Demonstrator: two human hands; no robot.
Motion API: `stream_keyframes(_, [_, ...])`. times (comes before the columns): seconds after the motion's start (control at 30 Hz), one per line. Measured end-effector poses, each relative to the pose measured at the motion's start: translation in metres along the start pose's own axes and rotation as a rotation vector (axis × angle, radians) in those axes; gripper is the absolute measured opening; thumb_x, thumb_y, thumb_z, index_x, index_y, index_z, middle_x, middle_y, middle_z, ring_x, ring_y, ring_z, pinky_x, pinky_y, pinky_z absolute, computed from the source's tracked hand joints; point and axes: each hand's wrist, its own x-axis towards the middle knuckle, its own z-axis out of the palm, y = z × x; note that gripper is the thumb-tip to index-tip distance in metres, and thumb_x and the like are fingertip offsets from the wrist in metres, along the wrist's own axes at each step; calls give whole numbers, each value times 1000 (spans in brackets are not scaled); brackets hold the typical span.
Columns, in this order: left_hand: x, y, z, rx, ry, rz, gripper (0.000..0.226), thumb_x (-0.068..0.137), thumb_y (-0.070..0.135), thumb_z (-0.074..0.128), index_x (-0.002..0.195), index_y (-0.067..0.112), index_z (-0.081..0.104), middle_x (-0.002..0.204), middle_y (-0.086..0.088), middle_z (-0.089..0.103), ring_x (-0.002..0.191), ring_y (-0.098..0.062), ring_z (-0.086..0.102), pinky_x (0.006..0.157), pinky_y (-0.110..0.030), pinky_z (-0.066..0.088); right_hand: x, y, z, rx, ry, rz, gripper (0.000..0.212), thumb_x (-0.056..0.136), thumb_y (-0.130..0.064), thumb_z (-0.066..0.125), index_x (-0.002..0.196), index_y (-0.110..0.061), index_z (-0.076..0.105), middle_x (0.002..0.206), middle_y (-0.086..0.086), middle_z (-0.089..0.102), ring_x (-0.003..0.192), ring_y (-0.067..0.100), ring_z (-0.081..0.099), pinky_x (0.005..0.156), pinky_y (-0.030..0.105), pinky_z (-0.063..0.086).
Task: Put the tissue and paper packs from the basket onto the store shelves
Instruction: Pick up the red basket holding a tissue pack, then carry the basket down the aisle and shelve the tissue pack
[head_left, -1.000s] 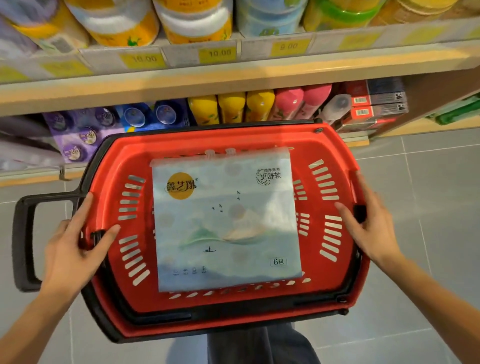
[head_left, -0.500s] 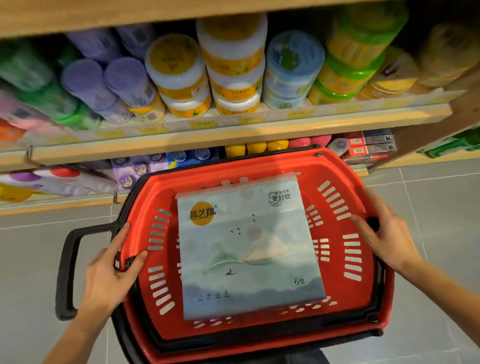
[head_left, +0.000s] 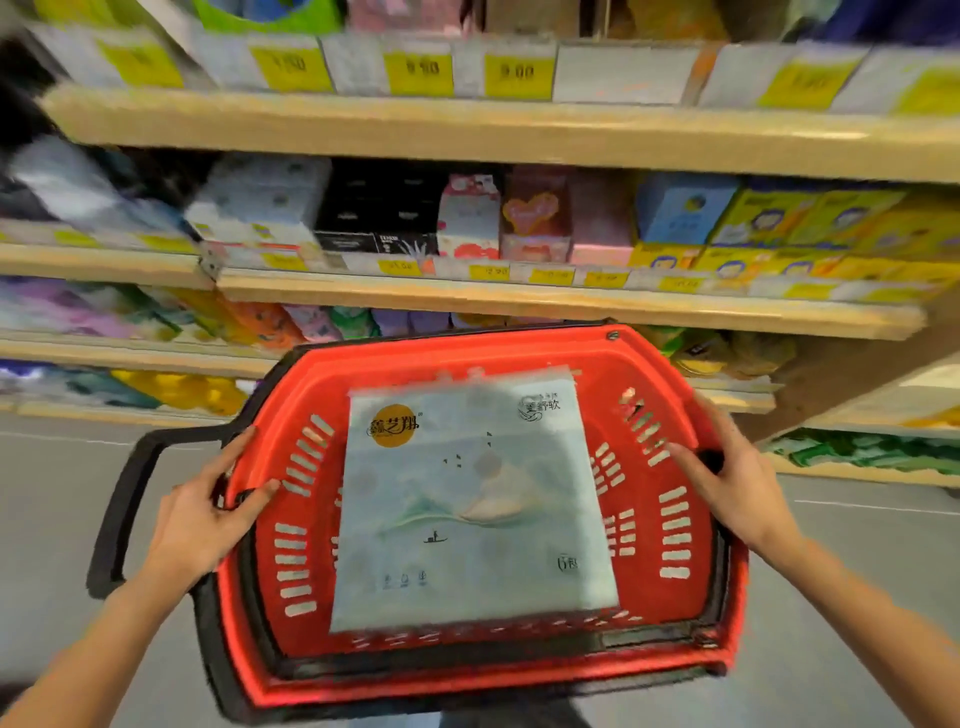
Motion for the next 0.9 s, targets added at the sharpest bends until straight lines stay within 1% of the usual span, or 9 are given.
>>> stream_keyframes(0.13, [-38, 25, -66, -78, 66, -10, 60, 77, 35, 72, 113, 62, 32, 102, -6, 65, 86, -21, 60, 79, -34, 47, -6, -60, -43, -2, 40, -112, 64, 81, -28, 66, 138, -21, 38, 128, 8, 58, 111, 24, 58, 88, 30, 43])
stream_keyframes(0.2, [-59, 33, -98, -113, 107, -23, 59, 69, 53, 69, 118, 58, 37, 104, -2, 62, 91, -21, 60, 86, -36, 47, -6, -87, -61, 42, 48, -157, 64, 79, -27, 69, 136, -20, 42, 127, 5, 58, 105, 14, 55, 84, 17, 38])
stream_keyframes(0.37, [-118, 39, -176, -159, 240, -65, 58, 57, 64, 64, 110, 64, 40, 117, -3, 63, 92, -18, 61, 90, -37, 49, -2, -166, -103, 133, -56, -317, 71, 74, -31, 72, 137, -18, 41, 123, -6, 52, 113, 8, 49, 93, 21, 35])
stream_keyframes(0.43, [-138, 40, -203, -174, 272, -89, 62, 60, 60, 68, 117, 58, 44, 115, -1, 63, 94, -18, 62, 90, -36, 49, -3, -200, -112, 126, -82, -394, 72, 72, -34, 73, 135, -19, 43, 117, -8, 53, 108, 7, 50, 89, 20, 35])
stream_keyframes(0.5, [-152, 34, -227, -146, 319, -95, 64, 72, 43, 74, 130, 40, 47, 116, -3, 63, 100, -19, 61, 90, -34, 46, -3, -235, -116, 124, -86, -459, 70, 68, -39, 76, 131, -21, 49, 114, -7, 58, 103, 7, 52, 85, 19, 37])
stream_keyframes(0.57, [-164, 27, -251, -107, 369, -107, 61, 78, 33, 71, 134, 29, 48, 112, -3, 63, 99, -19, 61, 88, -32, 44, 1, -268, -112, 151, -124, -487, 76, 65, -39, 77, 131, -19, 49, 116, -7, 58, 106, 6, 52, 88, 18, 37])
stream_keyframes(0.67, [-178, 11, -292, -71, 428, -133, 61, 78, 32, 70, 135, 27, 47, 105, 0, 60, 96, -16, 58, 84, -30, 42, 7, -318, -95, 179, -155, -532, 88, 54, -56, 78, 130, -21, 51, 118, -7, 61, 108, 7, 55, 96, 26, 42])
stream_keyframes(0.8, [-194, -17, -346, -68, 504, -161, 59, 77, 30, 71, 132, 29, 49, 109, 3, 59, 100, -13, 56, 87, -28, 40, 9, -383, -58, 259, -200, -586, 86, 54, -43, 81, 130, -13, 52, 123, -3, 56, 106, 5, 53, 73, -7, 35])
stream_keyframes(0.9, [-204, -42, -382, -36, 557, -196, 60, 76, 32, 72, 132, 29, 50, 110, 3, 58, 105, -12, 54, 92, -30, 40, 8, -429, -28, 354, -254, -606, 109, 31, -63, 78, 128, -18, 52, 110, 1, 65, 79, -11, 59, 71, 0, 43])
